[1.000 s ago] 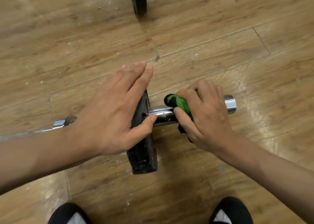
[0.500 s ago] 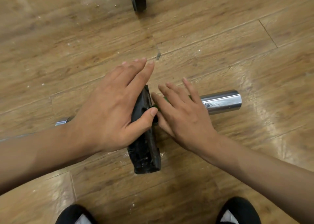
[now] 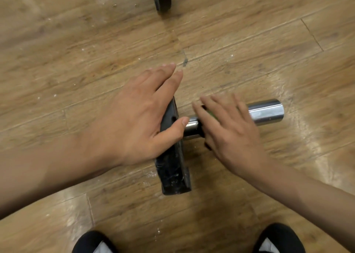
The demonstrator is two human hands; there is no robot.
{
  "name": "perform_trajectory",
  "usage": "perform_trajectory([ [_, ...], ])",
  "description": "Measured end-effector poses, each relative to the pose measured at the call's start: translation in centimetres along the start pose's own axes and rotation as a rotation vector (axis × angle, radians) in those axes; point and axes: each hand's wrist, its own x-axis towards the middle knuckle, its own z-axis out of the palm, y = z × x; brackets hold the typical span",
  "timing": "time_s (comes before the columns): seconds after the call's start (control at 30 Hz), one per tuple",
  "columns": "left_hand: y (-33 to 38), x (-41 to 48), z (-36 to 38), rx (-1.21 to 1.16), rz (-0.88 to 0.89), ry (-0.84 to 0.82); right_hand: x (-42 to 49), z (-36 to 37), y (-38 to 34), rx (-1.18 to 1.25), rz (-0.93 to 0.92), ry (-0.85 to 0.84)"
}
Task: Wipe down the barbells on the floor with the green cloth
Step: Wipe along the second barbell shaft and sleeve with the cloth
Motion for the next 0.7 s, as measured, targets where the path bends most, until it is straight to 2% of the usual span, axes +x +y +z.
perform_trajectory([
  [0.1, 0.0, 0.4, 0.0, -0.009, 0.002, 0.016, -1.7, -0.9, 1.9, -0.050, 0.079, 0.030],
  [0.2, -0.4, 1.4, -0.2, -0.039, 0.025, 0.025, 0.3, -0.1, -0.3, 0.006, 0.146, 0.046],
  [0.3, -1.1, 2.0, -0.5, -0.062, -0.017, -0.028, 2.7, 1.0, -2.3, 0.045, 0.006, 0.011],
  [0.4, -1.5, 1.6, -1.7, 0.043, -0.023, 0.004, 2.1, 0.5, 0.5, 0.014, -0.041, 0.005],
  [0.5, -0.4, -0.4, -1.3, 0.150, 0.054, 0.102, 0.3, -0.3, 4.5, 0.003, 0.101, 0.069],
  [0.6, 0.6, -0.9, 0.7, 0.087, 0.084, 0.122, 1.4, -0.1, 3.3, 0.005, 0.210, 0.100],
  [0.7, -0.2, 0.1, 1.0, 0.039, 0.096, 0.142, 3.8, 1.4, -0.9, 0.046, 0.072, 0.096],
])
